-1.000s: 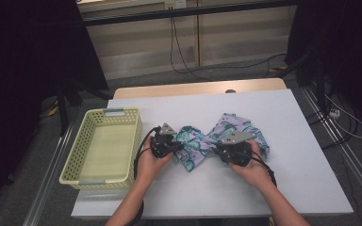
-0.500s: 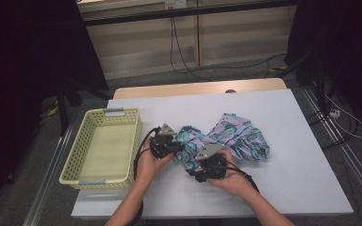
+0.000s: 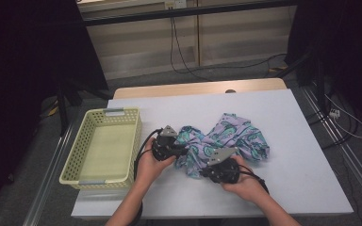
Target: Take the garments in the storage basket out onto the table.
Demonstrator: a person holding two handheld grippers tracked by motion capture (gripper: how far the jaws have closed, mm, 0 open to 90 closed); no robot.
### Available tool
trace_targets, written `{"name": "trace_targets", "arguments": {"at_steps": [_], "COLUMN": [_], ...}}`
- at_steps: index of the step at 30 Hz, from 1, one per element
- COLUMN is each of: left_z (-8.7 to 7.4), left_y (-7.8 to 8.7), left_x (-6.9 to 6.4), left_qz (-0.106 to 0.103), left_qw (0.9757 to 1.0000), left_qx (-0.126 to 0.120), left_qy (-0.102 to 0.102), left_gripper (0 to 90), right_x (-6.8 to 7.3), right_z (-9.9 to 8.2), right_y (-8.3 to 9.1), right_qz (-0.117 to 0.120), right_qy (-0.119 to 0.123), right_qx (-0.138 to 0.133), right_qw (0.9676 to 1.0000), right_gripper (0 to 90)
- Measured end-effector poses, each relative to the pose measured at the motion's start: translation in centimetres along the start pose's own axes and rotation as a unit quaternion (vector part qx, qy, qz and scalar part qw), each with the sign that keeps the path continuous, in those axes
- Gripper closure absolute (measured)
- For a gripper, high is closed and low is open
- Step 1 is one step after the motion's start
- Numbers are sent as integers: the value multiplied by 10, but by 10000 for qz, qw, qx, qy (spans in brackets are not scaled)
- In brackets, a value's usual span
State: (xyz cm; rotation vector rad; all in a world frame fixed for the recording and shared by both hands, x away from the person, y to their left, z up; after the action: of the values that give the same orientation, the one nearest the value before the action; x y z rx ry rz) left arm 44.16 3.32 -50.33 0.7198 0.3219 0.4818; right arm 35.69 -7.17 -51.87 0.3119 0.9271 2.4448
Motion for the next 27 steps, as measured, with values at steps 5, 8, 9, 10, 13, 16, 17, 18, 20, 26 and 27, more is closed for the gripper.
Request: {"name": "trace_targets", "arguments": {"at_steps": [5, 8, 9, 10, 13, 16, 17, 18, 20, 26, 27], "left_z": [3, 3, 3, 3, 5, 6, 6, 6, 7, 9, 8], "left_y": [3, 6, 7, 7, 8, 8, 9, 9, 12, 23, 25], "left_x": [-3, 1, 2, 3, 6, 9, 10, 12, 15, 26, 28], "left_qz": [42, 100, 119, 139, 239, 313, 344, 380, 442, 675, 711], "left_qw": [10000, 9999, 9999, 9999, 9996, 9994, 9992, 9991, 9987, 9970, 9967], "left_qx": [-22, -51, -63, -81, -152, -176, -188, -206, -240, -361, -360], "left_qy": [-69, -10, 1, 18, 19, 31, 31, 40, 74, 117, 155], "left_gripper": [744, 725, 715, 701, 578, 461, 432, 404, 356, 294, 291], "right_x": [14, 17, 16, 15, 14, 18, 21, 23, 27, 24, 21], "right_z": [-21, -35, -36, -35, -20, -2, 3, 8, 14, 6, 4], "right_y": [28, 41, 44, 45, 42, 27, 20, 13, -3, -18, -15], "right_qz": [247, 269, 215, 181, 73, 41, 95, 104, 68, -144, -110], "right_qy": [178, 287, 271, 308, 278, 180, 139, 150, 159, 220, 211], "right_qx": [171, 277, 195, 92, -267, -490, -513, -533, -449, -54, -15], "right_qw": [9994, 9988, 9992, 9993, 9992, 9986, 9985, 9984, 9988, 9996, 9997], "right_gripper": [886, 873, 827, 756, 565, 479, 474, 443, 430, 862, 875]}}
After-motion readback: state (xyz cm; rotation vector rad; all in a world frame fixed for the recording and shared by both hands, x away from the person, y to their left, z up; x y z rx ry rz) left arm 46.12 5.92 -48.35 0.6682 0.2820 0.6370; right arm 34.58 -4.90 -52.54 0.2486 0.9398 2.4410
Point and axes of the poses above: each handheld gripper's, and its own axes: y roughly backward along the jaws, z roughly out of its top, x roughly to its left, the point moved 9 cm from there along -y, roughly forward along the jaws
